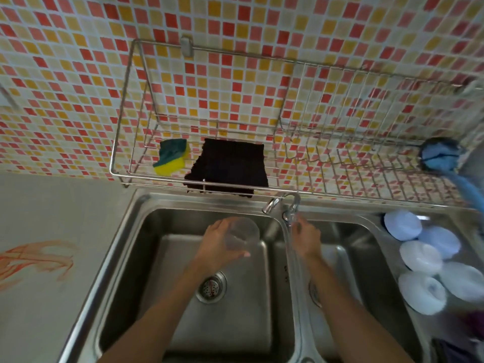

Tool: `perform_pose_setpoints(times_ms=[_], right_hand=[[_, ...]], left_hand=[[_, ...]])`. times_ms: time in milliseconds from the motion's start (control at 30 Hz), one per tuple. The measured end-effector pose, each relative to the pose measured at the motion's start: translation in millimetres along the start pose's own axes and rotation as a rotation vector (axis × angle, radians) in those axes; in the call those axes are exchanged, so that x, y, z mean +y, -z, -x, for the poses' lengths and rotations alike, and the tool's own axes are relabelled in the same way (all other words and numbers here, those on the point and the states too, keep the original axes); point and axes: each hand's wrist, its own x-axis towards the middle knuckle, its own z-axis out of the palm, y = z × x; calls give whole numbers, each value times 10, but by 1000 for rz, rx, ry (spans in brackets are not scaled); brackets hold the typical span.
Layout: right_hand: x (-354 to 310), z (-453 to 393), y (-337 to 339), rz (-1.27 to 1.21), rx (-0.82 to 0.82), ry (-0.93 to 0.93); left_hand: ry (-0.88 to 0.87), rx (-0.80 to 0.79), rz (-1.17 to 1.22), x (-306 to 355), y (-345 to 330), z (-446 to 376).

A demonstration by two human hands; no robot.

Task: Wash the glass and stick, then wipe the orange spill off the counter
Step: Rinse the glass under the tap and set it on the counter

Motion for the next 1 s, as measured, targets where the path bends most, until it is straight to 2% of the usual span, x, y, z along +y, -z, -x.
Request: perform_pose_setpoints(times_ms=[167, 300, 533, 600, 700, 900, 1000], right_hand=[[153, -156, -155, 44, -29, 126], [140, -221, -212, 118, -144, 255], [236, -393, -182, 328, -197, 251], [257, -413, -187, 367, -207, 277], [272, -430, -206, 351, -193, 283], [249, -407, -205, 279, -181, 294], [247, -404, -201, 290, -172, 288]], left_hand=[[50, 72, 52, 126, -87, -204], [24, -4, 9, 326, -208, -291], [-26, -106, -34, 416, -295, -181], [6, -64, -22, 404, -297, -123], [65, 48, 52, 445, -268, -146], [44, -90, 23, 594, -287, -265], [98, -26, 60, 454, -279, -248]])
